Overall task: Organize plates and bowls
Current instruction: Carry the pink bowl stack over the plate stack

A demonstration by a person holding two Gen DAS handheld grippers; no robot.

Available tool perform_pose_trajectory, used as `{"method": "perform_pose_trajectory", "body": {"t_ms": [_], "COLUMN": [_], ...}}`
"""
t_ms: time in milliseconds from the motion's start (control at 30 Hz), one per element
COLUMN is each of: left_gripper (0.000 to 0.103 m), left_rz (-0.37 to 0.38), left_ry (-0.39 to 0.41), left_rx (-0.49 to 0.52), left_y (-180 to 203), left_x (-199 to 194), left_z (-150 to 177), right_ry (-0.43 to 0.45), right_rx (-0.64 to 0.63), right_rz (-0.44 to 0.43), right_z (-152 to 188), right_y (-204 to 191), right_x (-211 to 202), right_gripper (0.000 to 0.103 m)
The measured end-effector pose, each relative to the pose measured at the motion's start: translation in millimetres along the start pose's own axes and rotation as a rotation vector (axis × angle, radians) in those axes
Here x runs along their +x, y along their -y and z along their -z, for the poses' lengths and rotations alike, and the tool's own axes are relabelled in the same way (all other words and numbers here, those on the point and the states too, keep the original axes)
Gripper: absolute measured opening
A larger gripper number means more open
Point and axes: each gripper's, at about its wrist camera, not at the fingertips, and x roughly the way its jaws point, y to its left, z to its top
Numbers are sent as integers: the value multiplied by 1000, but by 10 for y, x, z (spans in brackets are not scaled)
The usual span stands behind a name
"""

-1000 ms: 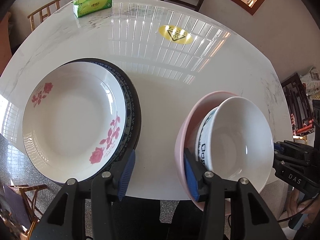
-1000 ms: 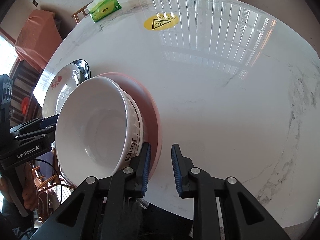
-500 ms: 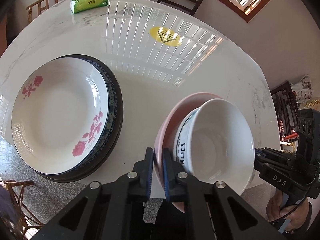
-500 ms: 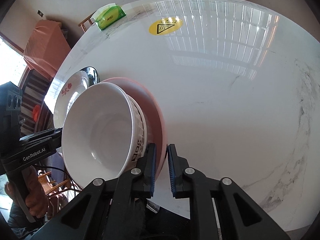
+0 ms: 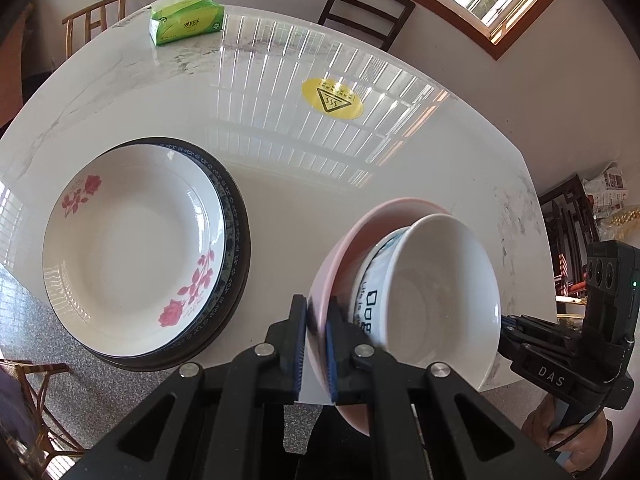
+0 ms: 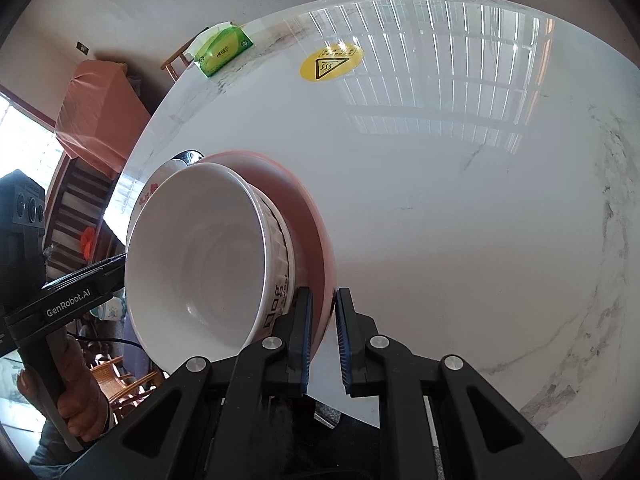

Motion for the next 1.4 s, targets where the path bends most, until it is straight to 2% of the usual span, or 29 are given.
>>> {"method": "perform_pose_trajectory", "body": {"t_ms": [700, 1400], "left_gripper": [7, 7], "left_rz": [-26, -66], "left_ry": [66, 123], "left_rx": [-57, -158], "left_y": [-277, -876], "left_x": [-502, -900], "left_z": [-86, -179], "right_ry": [18, -7], "right_rx": [-58, -140], "right_rz": [-36, -85], "right_z": [-229, -502], "right_y": [-417, -1065], "right_x": [-113, 87], "right_gripper": [14, 15]}}
